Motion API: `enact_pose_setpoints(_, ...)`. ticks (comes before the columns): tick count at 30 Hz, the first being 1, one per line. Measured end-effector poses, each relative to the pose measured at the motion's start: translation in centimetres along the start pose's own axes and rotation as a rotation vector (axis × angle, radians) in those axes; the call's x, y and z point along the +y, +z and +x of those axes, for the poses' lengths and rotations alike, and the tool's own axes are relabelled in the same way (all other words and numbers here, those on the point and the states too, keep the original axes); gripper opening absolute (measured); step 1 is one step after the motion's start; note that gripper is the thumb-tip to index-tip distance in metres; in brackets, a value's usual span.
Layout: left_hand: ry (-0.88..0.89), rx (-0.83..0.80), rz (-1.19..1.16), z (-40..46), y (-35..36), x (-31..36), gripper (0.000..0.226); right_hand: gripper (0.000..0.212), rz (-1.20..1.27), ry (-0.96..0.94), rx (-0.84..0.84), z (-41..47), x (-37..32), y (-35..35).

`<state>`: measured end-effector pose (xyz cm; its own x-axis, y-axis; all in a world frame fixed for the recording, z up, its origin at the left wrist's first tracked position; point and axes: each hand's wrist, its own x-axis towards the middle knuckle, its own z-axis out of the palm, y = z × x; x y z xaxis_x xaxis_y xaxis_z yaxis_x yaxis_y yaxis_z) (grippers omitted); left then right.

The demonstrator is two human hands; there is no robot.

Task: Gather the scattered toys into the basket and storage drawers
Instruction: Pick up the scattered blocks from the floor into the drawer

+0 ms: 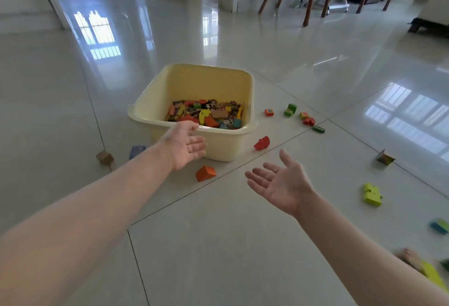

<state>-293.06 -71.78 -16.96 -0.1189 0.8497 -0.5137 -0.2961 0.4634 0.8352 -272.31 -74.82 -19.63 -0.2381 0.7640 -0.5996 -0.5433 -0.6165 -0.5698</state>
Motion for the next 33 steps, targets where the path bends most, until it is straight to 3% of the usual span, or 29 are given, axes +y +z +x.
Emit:
enact_pose_setpoints(5, 0.039, 0.233, 0.536, 1.2, -4.2, -3.1, 0.031, 0.052, -0.179, 0.045, 0.025, 1.1, 0.9, -0.5)
enact_pose_setpoints(10, 0.062, 0.724, 0.791, 2.2, -15.2, -4.3, 0.038, 0.042, -0.374, 0.078, -0.023, 3.2, 2.8, 3.0)
enact_pose_setpoints(12, 0.038, 0.818, 0.837, 2.0, -19.5, -4.9, 0.037, 0.04, -0.472, 0.107, -0.059, 4.3, 4.4, 4.8)
enact_pose_setpoints(15, 0.007, 0.703, 0.958, 2.1, -22.9, -6.9, 0.038, 0.039, -0.62, 0.14, -0.111, 5.9, 6.6, 7.2)
enact_pose_setpoints(19, 0.032, 0.438, 1.171, 3.2, -23.9, -9.4, 0.063, 0.033, -0.791, 0.156, -0.135, 8.4, 10.1, 10.3)
enact_pose_setpoints(22, 0.03, 0.41, 1.295, 4.3, -24.0, -10.4, 0.064, 0.031, -0.899, 0.16, -0.131, 9.6, 12.5, 12.1)
enact_pose_setpoints(26, 0.126, 0.471, 1.316, 5.6, -24.9, -10.8, 0.044, 0.027, -1.111, 0.136, -0.138, 10.9, 15.2, 13.9)
enact_pose_setpoints(29, 0.166, 0.448, 1.372, 6.2, -25.3, -10.6, 0.041, 0.025, -1.349, -0.024, -0.116, 12.8, 16.2, 15.5)
enact_pose_setpoints(31, 0.205, 0.53, 1.129, 6.6, -25.8, -10.2, 0.039, 0.028, -1.508, -0.192, -0.127, 14.9, 16.9, 17.0)
enact_pose_setpoints(33, 0.189, 0.605, 0.569, 7.1, -26.3, -9.2, 0.033, 0.037, -1.623, -0.345, -0.122, 17.5, 17.7, 18.2)
